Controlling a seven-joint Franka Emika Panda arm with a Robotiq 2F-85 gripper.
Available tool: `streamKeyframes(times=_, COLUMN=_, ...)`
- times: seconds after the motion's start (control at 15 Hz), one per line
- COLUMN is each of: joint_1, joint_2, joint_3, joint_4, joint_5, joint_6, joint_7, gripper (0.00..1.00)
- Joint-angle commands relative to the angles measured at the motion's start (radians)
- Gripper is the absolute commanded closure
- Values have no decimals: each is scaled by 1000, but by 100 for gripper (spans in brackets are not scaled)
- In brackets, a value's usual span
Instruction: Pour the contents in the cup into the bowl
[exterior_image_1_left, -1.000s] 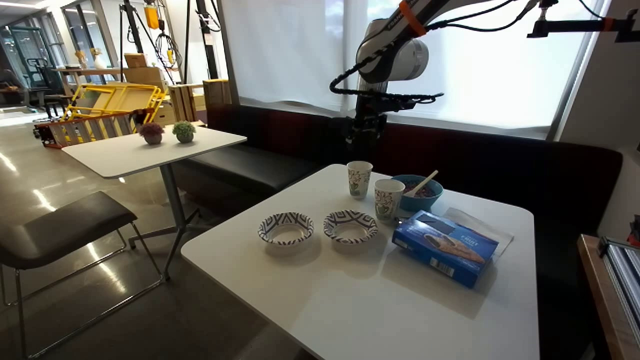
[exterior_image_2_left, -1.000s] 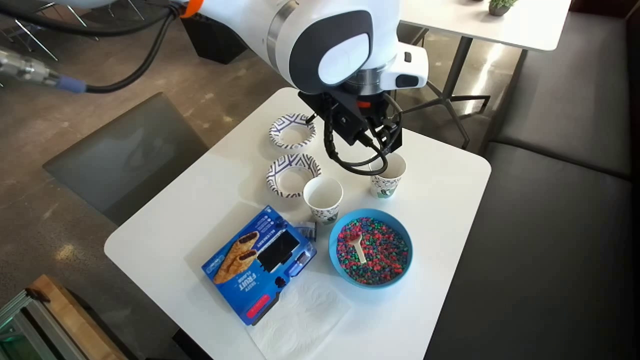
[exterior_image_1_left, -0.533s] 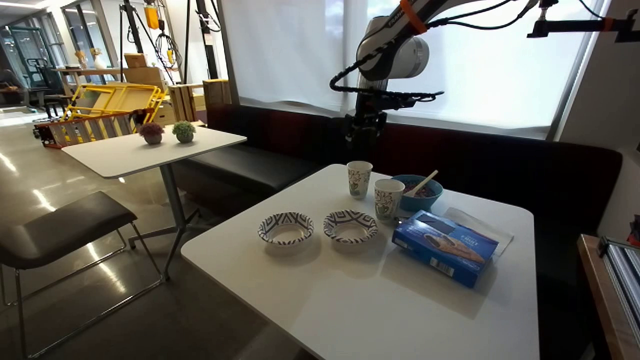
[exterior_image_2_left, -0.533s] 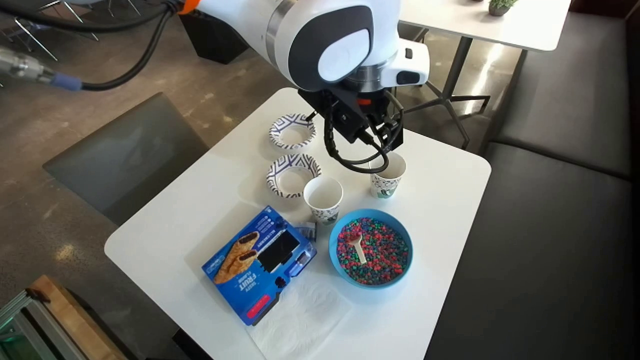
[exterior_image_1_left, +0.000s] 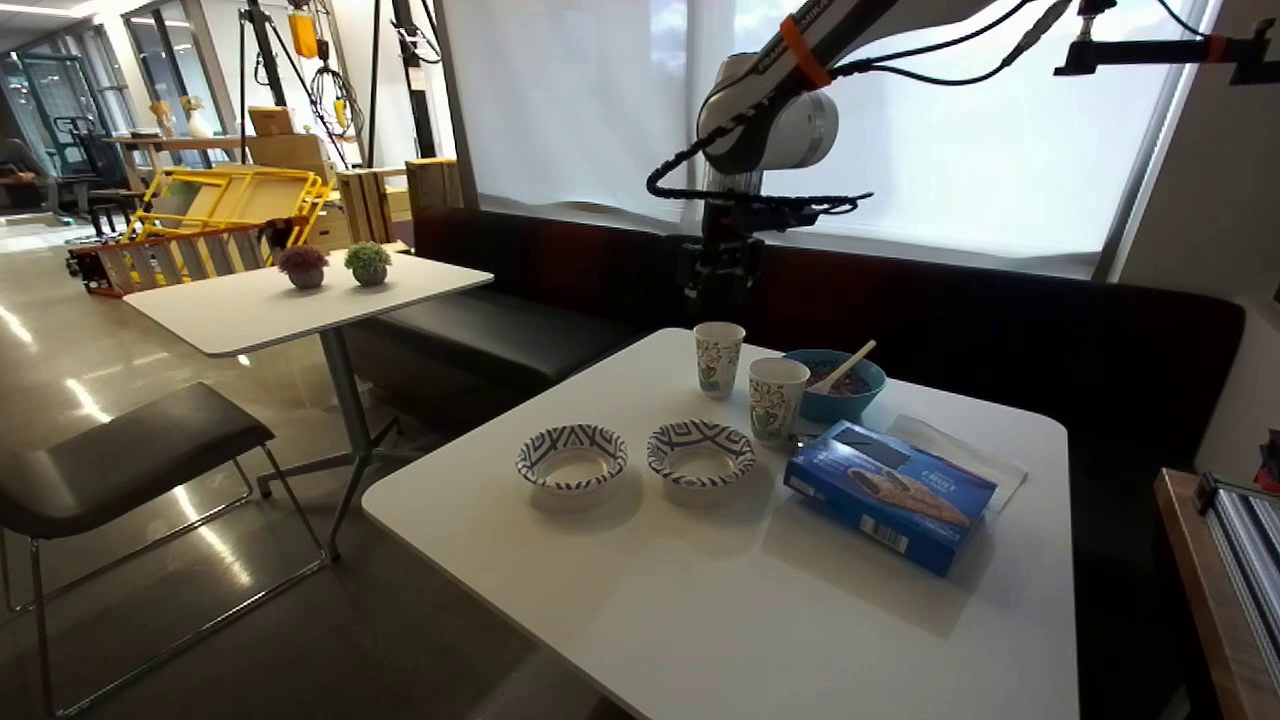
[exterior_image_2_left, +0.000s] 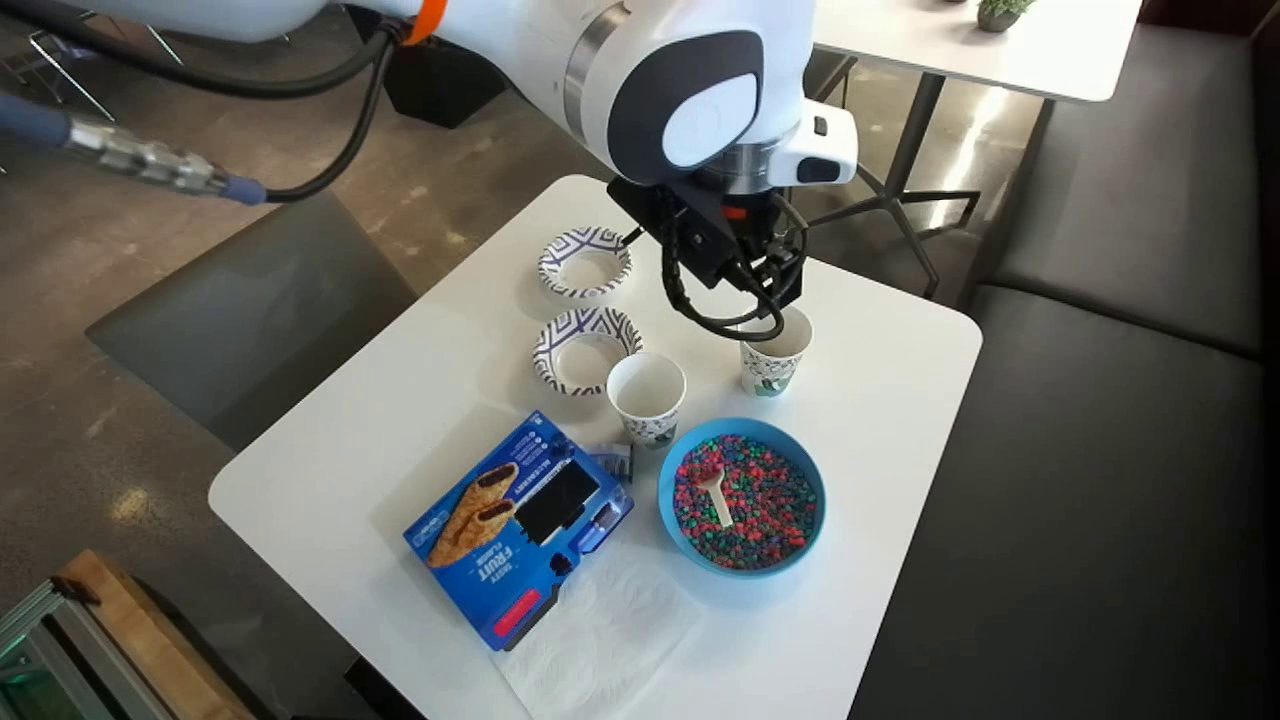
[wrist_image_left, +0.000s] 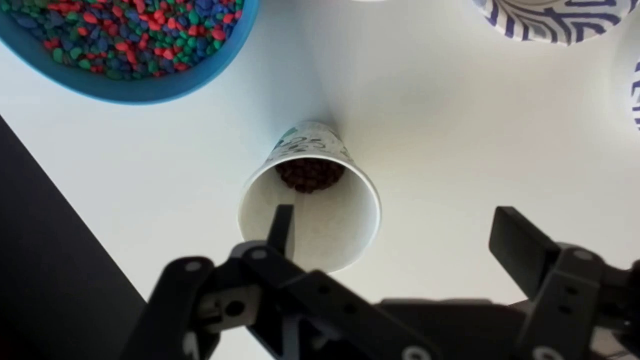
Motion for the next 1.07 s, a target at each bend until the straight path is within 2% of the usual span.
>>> streamKeyframes(times=0.0, joint_1=-12, joint_2=87, joint_3=16, joint_4=113, joint_5=-1, joint_6=-86, joint_7=8, gripper=0)
streamKeyframes(times=0.8, joint_1=-32, joint_2=277, joint_3=20, joint_4=347, joint_5=3, joint_6=-214, joint_7=22, gripper=0)
streamKeyframes(times=1.0, joint_1=-37, joint_2=305, joint_3=19, joint_4=387, joint_5=3, joint_6=-241, joint_7=25, gripper=8)
